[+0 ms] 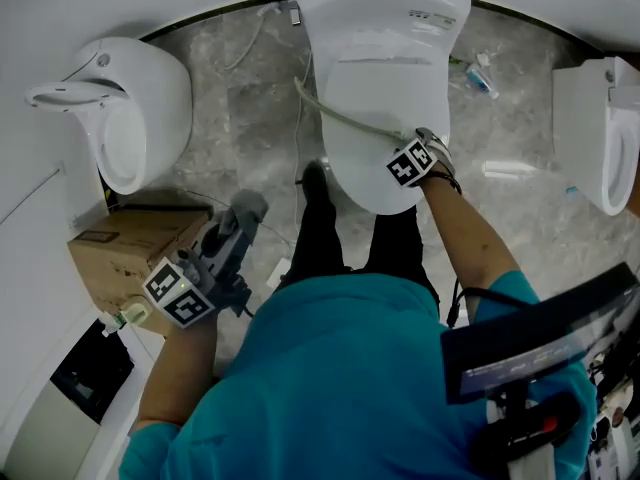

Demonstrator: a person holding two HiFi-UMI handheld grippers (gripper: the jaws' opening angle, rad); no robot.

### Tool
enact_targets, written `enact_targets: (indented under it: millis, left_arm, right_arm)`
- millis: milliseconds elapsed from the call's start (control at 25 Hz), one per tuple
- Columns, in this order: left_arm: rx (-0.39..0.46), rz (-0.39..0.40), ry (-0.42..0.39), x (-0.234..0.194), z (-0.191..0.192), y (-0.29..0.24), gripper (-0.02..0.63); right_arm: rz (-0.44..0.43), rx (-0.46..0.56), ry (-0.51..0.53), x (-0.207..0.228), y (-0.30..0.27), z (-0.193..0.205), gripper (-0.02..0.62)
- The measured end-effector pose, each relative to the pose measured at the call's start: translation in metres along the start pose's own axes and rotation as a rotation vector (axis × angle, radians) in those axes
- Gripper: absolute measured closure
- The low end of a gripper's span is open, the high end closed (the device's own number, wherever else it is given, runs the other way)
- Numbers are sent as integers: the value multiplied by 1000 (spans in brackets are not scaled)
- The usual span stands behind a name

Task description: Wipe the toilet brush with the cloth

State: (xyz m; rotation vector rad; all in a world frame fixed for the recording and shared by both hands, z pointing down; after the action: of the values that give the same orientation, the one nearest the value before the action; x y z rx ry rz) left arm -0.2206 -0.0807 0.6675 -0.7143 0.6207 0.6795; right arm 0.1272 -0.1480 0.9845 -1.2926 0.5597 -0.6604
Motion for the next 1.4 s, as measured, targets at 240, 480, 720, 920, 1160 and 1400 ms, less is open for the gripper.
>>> enact_targets:
  millis: [240,480,720,920,1160,1400]
  left_arm:
    - [1,-6,42,-5,12,19,566]
    - [-4,2,62,-3,13,19,566]
    - [11,2,53,3,11,21,566]
    - [30,-12,38,0,6,23,566]
    - [83,60,-44,39,-26,23,566]
    - [162,158,-114,86,-65,18,566]
  right_arm:
    - [-81,-33,-17,7,-11,7,291]
    - [-86,-50,-6,12,-8,5,291]
    - [-88,-16,-20,24,-7,8,433]
    - [-130,70,-62,24,5,4,443]
    - [-153,278,-260,44,111,-14,445]
    - [-202,553,-370,65,249,-49,445]
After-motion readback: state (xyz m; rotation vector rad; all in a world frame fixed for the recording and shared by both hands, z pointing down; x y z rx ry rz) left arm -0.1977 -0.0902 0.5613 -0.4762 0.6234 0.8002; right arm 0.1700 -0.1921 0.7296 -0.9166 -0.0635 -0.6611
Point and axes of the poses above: the fingertips, and each gripper's own axes: y backward along the fingers, x to its right, z out of its underside, the point moved 9 cm from there along y, backward along the fingers, and after that the axes turned 3 degrees about x, right-handed, at the moved point
